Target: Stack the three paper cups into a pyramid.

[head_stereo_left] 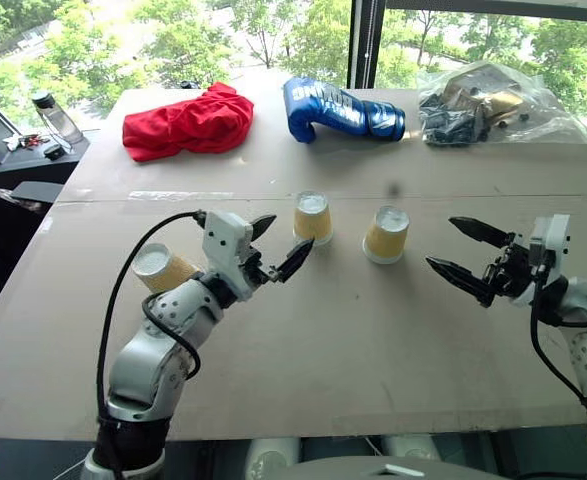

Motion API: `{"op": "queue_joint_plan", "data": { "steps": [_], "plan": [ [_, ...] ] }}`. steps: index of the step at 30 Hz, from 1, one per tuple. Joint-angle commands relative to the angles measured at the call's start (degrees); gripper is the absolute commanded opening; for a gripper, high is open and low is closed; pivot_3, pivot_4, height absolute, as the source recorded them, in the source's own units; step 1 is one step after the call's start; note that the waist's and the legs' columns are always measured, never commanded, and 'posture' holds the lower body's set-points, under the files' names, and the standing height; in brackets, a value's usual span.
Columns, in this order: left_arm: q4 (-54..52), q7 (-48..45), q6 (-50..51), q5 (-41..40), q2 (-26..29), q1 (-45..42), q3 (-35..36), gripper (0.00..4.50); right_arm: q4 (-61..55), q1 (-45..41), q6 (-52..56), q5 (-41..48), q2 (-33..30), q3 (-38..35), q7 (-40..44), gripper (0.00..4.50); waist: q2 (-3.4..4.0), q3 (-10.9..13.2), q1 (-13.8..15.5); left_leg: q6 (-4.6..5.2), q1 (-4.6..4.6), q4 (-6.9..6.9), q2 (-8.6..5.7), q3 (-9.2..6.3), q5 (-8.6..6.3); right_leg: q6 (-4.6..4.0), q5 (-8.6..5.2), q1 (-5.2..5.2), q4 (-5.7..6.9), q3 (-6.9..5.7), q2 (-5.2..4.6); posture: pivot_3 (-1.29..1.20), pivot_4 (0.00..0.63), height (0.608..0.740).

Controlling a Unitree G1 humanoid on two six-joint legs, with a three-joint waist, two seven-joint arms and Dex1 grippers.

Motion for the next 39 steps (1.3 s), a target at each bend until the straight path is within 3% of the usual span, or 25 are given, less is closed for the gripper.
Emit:
{"op": "queue_joint_plan", "data": {
  "steps": [1,10,18,21,23,24,26,39],
  "plan": [
    [8.9,-1.2,-8.5,6.4,-2.0,-3.9,-3.4,4.5,-4.9,4.4,-0.9,2.9,-1.0,-4.2,1.0,4.44,0.01,0.0,0.1,0.0,-0.01,0.02,-0.01,-0.01,0.0,0.0,0.0,0.02,0.0,-0.02,0.02,0.0,0.15,0.74],
    [33.0,-5.1,-21.6,11.0,-6.5,-17.5,-3.4,4.5,-11.6,13.0,-1.0,5.8,-1.4,-8.7,-0.4,4.44,-0.01,0.0,0.2,0.01,-0.02,0.17,-0.03,-0.03,0.0,0.02,0.01,0.08,0.02,-0.01,0.08,0.0,0.15,0.74],
    [41.6,-7.5,-25.3,11.1,-9.9,-22.1,-2.6,4.5,-13.5,13.1,-0.8,6.3,-1.3,-8.9,-3.0,4.44,-0.01,0.0,0.5,-0.01,-0.03,0.19,-0.04,-0.08,0.0,0.03,0.02,0.08,0.04,-0.06,0.1,0.0,0.15,0.74],
    [41.3,-8.3,-25.6,10.3,-10.5,-21.9,-1.8,3.75,-13.6,13.1,-0.8,6.5,-1.3,-8.9,-3.3,4.5,-0.02,0.0,0.5,-0.01,-0.03,0.2,-0.04,-0.08,0.0,0.03,0.02,0.08,0.04,-0.06,0.09,0.0,0.15,0.74],
    [40.4,-9.1,-25.6,10.2,-10.5,-21.2,-1.8,2.66,-13.6,13.0,-0.8,6.6,-1.4,-8.8,-3.4,4.5,-0.01,0.0,0.6,-0.01,-0.03,0.2,-0.03,-0.08,0.01,0.03,0.02,0.08,0.04,-0.06,0.09,0.0,0.15,0.74],
    [39.8,-9.4,-25.6,10.2,-10.4,-20.8,-1.9,2.4,-13.7,13.0,-0.8,6.7,-1.5,-8.8,-3.5,4.5,-0.01,0.0,0.6,-0.01,-0.03,0.2,-0.03,-0.08,0.01,0.04,0.02,0.08,0.04,-0.06,0.09,0.0,0.15,0.74],
    [38.1,-10.4,-25.3,10.0,-10.2,-19.8,-2.3,2.24,-13.8,12.6,-0.5,6.7,-1.7,-8.6,-3.8,4.5,-0.01,0.0,0.7,-0.01,-0.03,0.2,-0.03,-0.08,0.01,0.04,0.02,0.08,0.04,-0.06,0.09,0.0,0.15,0.74],
    [34.0,-15.5,-22.3,10.0,-12.1,-18.8,-5.2,2.24,-13.4,10.8,0.0,6.5,-2.2,-7.5,-4.1,4.5,-0.01,0.0,1.1,-0.02,-0.03,0.25,-0.03,-0.08,0.01,0.04,0.02,0.1,0.05,-0.06,0.1,0.0,0.15,0.74]
  ]
}}
